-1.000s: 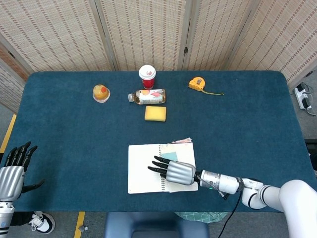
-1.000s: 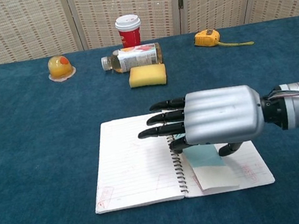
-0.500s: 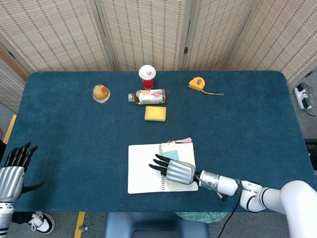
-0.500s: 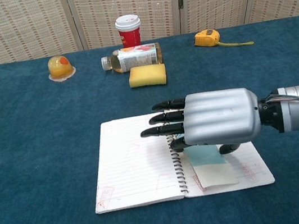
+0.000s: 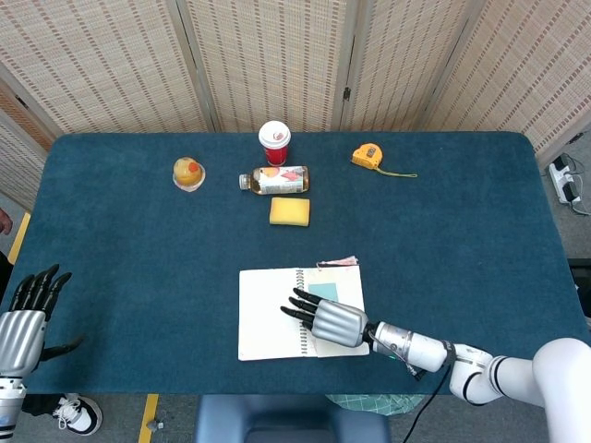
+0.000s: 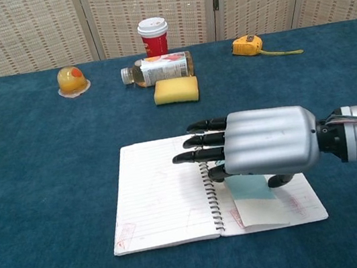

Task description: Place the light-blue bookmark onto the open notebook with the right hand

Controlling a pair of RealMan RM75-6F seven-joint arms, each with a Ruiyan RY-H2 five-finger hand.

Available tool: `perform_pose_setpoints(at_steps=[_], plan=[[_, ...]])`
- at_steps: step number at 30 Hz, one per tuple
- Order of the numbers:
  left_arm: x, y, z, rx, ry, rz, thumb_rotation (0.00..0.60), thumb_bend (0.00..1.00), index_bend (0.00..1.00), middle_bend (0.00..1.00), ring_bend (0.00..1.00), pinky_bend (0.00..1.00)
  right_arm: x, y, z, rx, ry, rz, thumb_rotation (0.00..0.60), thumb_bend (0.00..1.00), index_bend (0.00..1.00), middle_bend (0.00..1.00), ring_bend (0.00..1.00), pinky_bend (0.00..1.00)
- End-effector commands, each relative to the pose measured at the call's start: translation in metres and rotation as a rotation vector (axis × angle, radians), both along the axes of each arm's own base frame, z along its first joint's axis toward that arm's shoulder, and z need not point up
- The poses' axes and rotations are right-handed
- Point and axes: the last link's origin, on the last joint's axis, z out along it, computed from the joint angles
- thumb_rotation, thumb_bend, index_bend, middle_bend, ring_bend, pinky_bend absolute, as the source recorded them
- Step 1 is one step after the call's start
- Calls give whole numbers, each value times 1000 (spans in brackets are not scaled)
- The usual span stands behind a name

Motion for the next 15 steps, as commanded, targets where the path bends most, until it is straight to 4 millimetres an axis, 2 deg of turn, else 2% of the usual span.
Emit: perform_pose_setpoints(at_steps=[1,15], plan=[[0,0,0,1,-1,-1,600,121,126,21,0,0,0,2,1,-3,4,-5,600,44,393,0,6,0],[1,-1,1,0,-3,-4,600,121,125,21,0,0,1,2,-2,-19,17,-2,600,43,388,0,11,0]])
